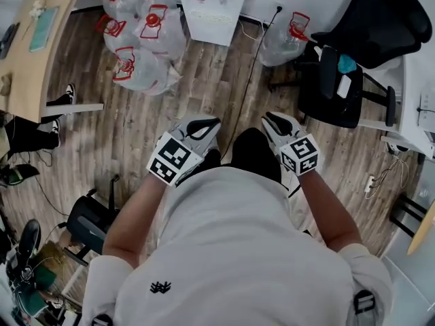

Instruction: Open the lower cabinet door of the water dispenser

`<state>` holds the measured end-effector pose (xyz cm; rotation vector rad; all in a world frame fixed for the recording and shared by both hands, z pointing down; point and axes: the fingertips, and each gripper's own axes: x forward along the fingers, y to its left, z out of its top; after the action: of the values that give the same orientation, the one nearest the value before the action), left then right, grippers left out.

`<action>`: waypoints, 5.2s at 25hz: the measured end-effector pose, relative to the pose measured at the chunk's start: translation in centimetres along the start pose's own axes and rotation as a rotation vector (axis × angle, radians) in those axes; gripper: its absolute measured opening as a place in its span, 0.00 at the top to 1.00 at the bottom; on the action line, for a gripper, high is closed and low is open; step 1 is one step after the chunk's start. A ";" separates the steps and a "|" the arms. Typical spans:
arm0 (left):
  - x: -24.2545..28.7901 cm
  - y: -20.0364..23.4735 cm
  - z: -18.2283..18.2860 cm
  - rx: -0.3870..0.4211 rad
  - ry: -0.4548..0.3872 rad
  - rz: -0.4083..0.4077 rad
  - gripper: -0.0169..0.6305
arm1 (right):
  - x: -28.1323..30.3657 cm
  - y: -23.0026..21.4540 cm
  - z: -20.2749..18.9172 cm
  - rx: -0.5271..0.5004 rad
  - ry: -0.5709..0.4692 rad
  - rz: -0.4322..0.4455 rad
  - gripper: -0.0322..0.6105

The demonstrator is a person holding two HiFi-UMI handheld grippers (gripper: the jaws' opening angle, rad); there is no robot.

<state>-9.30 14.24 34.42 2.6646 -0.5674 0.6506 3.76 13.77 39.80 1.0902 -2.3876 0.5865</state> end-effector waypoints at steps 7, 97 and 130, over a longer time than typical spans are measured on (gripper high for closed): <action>2.8 6.2 -1.1 -0.064 0.035 -0.006 0.88 | 10.6 -6.8 1.6 -0.018 0.073 0.021 0.85; 17.6 31.0 -7.1 -0.256 -0.008 0.091 0.88 | 58.8 -22.2 -19.4 -0.214 0.571 0.178 0.72; 5.1 29.1 -15.3 -0.420 -0.137 0.386 0.88 | 68.0 -2.5 -15.6 -0.409 0.529 0.379 0.74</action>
<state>-23.82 -6.16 56.37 2.2297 -1.1379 0.3897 -30.81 -19.16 90.70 0.2611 -2.1058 0.4108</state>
